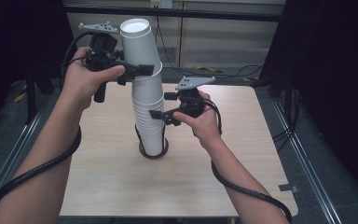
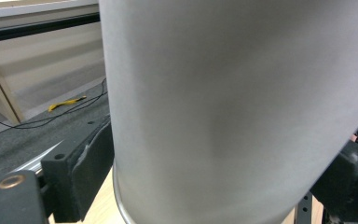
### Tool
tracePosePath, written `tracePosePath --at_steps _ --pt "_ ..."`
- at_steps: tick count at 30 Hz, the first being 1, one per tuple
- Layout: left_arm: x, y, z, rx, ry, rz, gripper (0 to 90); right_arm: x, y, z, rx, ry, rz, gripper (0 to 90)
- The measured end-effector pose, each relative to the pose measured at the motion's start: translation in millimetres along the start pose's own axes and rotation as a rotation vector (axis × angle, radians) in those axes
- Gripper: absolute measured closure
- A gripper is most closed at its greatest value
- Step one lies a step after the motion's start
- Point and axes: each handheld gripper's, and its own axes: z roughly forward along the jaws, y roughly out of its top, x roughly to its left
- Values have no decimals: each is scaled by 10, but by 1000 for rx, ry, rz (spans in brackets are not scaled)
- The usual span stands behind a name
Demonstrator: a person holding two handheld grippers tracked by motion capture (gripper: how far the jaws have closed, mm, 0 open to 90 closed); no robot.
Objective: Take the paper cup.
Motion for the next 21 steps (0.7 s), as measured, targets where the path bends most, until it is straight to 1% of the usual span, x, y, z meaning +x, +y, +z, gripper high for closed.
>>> tracePosePath --at_steps 7,17,18,19,21 --pt "-11 72 -52 -13 8 -3 106 -37 -114 -49 16 -4 -3 137" --pt "-14 83 -67 -23 14 2 106 -95 -234 -133 28 -12 1 136" --pt "-12 87 -66 -22 11 -8 106 -109 -263 -163 26 -17 8 137" --pt "-12 87 -66 -22 11 -8 106 -109 -263 -163 26 -17 8 137" --pt "-17 103 -73 -19 18 5 106 -123 -296 -188 29 -18 14 136"
